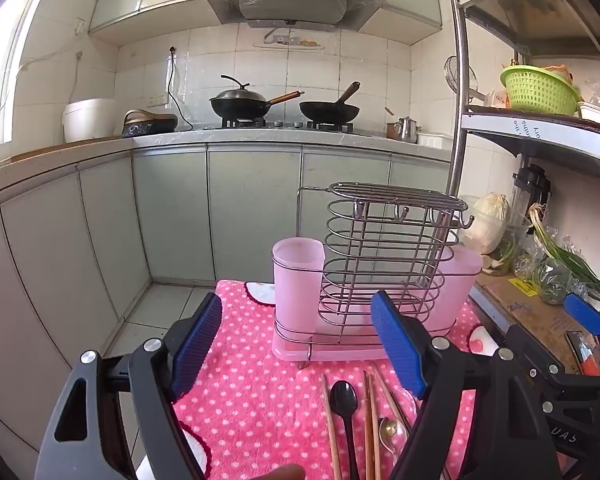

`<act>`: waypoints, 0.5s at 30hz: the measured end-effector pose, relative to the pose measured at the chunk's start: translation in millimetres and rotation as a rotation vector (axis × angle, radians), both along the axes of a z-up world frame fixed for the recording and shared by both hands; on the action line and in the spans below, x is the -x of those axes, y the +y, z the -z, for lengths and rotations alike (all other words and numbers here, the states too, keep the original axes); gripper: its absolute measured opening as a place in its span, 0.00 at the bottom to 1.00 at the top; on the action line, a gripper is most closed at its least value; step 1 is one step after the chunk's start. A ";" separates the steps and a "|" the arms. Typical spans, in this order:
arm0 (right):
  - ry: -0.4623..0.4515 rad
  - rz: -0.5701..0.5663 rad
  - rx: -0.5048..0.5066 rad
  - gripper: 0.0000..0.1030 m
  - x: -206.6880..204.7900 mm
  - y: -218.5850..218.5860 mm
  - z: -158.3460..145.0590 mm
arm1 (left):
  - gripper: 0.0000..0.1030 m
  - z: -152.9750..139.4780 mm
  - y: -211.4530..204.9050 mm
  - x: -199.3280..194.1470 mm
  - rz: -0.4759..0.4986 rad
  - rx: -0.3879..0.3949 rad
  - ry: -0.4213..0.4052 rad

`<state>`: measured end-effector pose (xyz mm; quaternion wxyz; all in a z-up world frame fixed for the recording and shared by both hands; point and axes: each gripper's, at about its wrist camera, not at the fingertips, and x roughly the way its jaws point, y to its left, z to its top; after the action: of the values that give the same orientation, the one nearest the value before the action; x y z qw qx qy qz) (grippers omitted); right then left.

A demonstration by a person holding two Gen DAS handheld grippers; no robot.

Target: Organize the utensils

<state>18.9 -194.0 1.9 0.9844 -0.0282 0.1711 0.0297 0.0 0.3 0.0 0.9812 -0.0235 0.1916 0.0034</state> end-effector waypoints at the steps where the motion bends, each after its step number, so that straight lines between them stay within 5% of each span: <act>1: 0.000 0.000 0.000 0.97 0.0 -0.3 -0.3 | 0.74 0.0 0.1 -0.1 -0.001 0.001 0.001; 15: 0.003 0.001 -0.002 0.97 -0.8 -0.6 1.8 | 0.74 3.7 0.1 -0.2 0.001 -0.007 0.000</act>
<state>19.7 -194.6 0.1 0.9841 -0.0273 0.1727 0.0297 0.2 0.4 -3.7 0.9812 -0.0199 0.1917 0.0034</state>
